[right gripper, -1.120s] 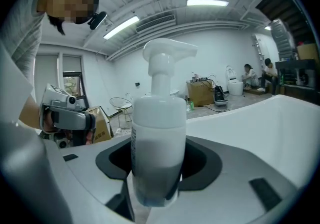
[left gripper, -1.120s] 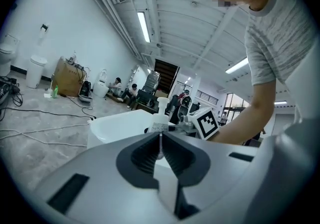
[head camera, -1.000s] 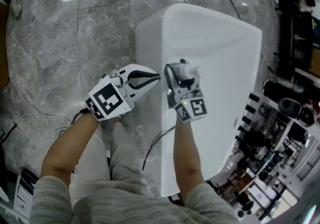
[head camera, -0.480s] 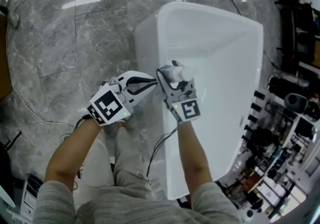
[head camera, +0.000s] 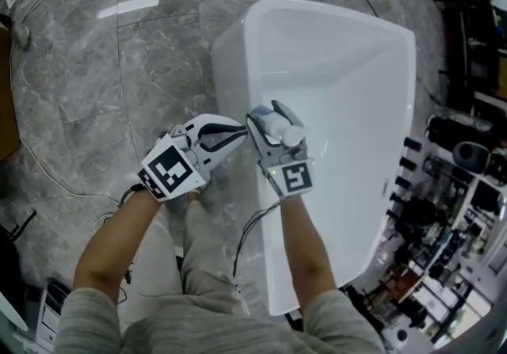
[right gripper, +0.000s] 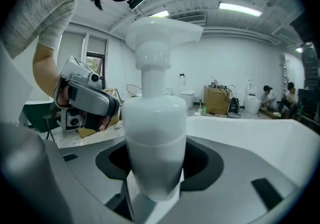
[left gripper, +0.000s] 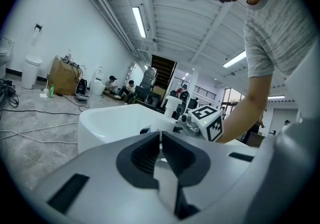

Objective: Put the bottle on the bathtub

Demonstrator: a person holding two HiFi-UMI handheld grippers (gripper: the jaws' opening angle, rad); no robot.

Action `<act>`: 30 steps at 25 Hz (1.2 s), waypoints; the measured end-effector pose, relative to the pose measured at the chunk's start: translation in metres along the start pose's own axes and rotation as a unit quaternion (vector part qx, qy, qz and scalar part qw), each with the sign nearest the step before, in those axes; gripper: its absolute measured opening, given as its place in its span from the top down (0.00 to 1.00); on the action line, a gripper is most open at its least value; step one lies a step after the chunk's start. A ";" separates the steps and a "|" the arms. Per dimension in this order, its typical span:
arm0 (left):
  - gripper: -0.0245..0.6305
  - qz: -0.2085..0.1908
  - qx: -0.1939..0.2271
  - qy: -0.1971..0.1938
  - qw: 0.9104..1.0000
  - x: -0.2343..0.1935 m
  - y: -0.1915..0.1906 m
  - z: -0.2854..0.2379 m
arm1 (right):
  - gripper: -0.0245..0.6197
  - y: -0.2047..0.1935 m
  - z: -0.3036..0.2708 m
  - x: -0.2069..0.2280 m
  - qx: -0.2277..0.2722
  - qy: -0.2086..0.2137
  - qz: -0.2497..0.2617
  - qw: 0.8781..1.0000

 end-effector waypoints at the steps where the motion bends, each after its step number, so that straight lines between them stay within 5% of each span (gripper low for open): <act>1: 0.96 -0.001 -0.001 0.000 1.000 0.002 0.000 0.000 | 0.59 0.000 0.000 -0.001 0.000 0.000 0.000 1.000; 30: 0.96 -0.014 -0.009 -0.003 1.000 0.006 -0.001 -0.007 | 0.55 0.004 0.005 0.001 0.004 0.027 -0.038 0.999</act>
Point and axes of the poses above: the fingertips, and each gripper's own axes: z backward along the fingers, x to its right, y out of its top, the point moved 4 cm from there along z, backward along the fingers, and after that the axes turned 12 degrees about y, right-handed, at the moved point
